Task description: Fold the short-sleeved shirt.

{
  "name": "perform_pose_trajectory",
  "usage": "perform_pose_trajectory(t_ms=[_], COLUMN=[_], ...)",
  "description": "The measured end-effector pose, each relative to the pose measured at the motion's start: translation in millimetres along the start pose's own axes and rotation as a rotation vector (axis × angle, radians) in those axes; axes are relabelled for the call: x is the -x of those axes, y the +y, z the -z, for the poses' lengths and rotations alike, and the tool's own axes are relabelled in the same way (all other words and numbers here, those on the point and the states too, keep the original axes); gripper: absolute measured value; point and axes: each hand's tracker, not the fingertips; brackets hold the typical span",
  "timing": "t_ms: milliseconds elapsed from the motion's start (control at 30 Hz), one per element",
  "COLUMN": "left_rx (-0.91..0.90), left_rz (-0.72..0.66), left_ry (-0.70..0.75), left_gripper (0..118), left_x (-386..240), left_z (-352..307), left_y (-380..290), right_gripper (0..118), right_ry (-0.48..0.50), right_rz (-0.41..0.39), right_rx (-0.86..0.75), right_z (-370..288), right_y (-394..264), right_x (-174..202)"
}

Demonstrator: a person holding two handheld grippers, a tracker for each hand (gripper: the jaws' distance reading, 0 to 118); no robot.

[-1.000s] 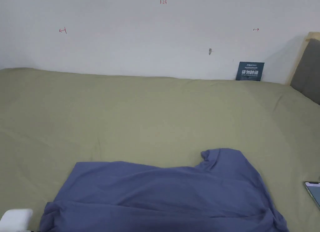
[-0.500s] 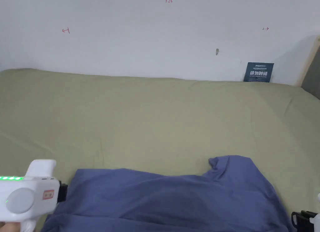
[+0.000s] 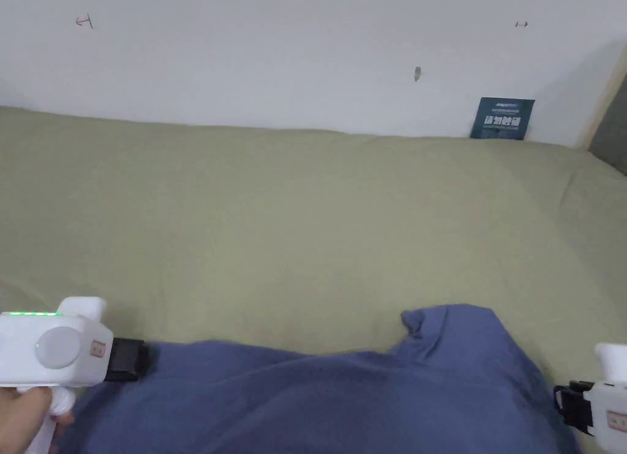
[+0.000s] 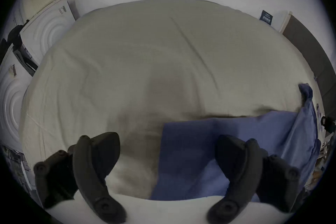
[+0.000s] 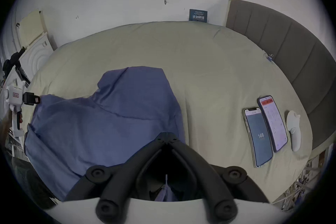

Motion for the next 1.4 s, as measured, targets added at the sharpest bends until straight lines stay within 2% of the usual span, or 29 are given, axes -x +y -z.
perform_pose_trajectory(t_ms=[33,67,100,133,167,200,233,267,333,367,400,433,533,567,600,667,700,733,900,1067,1300,1400], left_rx=[-0.006,-0.031,-0.041,-0.047,-0.045,-0.06,-0.059,-0.05,-0.05,-0.045,-0.043,-0.04,-0.038,-0.037,-0.037,-0.037,-0.039,-0.042,-0.103,-0.157,-0.217,-0.249], left_rz=[0.008,0.014,0.009,0.006,0.01,0.006,0.012,0.026,0.031,0.026,0.011,-0.002,-0.013,-0.014,-0.012,-0.001,0.003,0.006,0.001,0.004,-0.001,0.042], left_ry=[0.0,-0.008,-0.021,-0.032,-0.044,-0.047,-0.034,-0.036,-0.028,-0.032,-0.036,-0.042,-0.051,-0.052,-0.051,-0.049,-0.048,-0.048,-0.055,-0.068,-0.1,-0.097], left_gripper=[98,81,69,46,18,4,4,4,4,4,4,4,4,4,4,4,4,4,4,4,4,4], left_x=[-1.9,-4.6,-6.2,-7.9,-10.5,-12.2,-16.0,-18.1,-18.1,-16.9,-16.0,-15.1,-11.5,-11.0,-10.5,-10.9,-10.7,-9.8,-1.2,14.3,34.9,37.9], left_z=[-3.3,-8.3,-12.9,-16.1,-19.0,-19.1,-20.5,-19.7,-16.1,-15.3,-14.7,-14.3,-11.5,-11.3,-11.0,-12.0,-13.8,-16.5,-49.1,-101.3,-168.6,-186.8], left_y=[-2.0,-2.1,-2.2,-2.3,-2.5,-1.4,-0.5,0.0,1.3,1.2,0.6,0.1,1.4,1.8,2.6,2.3,2.0,2.6,-3.2,-24.4,-91.7,-124.5], right_gripper=[0,0,0,0,0,0,8,36,114,116,110,108,107,99,78,53,13,1,1,1,1,1], right_ry=[0.003,0.002,0.001,0.003,0.005,0.001,0.001,-0.002,0.005,0.017,0.007,0.006,-0.027,-0.036,-0.038,-0.01,-0.017,0.014,0.027,0.07,0.095,0.098], right_rz=[-0.001,0.001,0.003,0.006,0.009,0.01,0.012,0.014,0.031,0.04,0.039,0.035,0.018,0.014,0.015,0.042,0.049,0.053,0.027,0.036,0.015,0.001], right_rx=[0.009,0.011,0.015,0.017,0.021,0.022,0.023,0.025,0.07,0.09,0.053,0.087,0.124,0.146,0.154,0.129,0.111,0.098,0.024,-0.053,-0.122,-0.137], right_z=[3.5,7.1,10.9,12.5,16.3,20.1,23.5,28.8,40.9,47.2,50.5,56.6,73.9,80.4,84.2,76.0,69.9,65.6,19.3,-51.6,-134.8,-160.8], right_y=[2.2,4.4,7.5,9.7,13.1,16.7,20.0,22.6,28.5,29.0,29.6,30.0,28.5,27.2,25.9,22.6,23.1,23.6,21.9,16.1,-36.8,-68.1], right_x=[-0.9,-1.3,-1.8,-1.2,-1.2,-0.8,-0.9,-2.1,-4.3,-4.5,-3.4,-2.4,-3.3,-4.3,-5.2,-8.8,-9.0,-9.4,-5.6,-4.7,-6.9,-6.5])
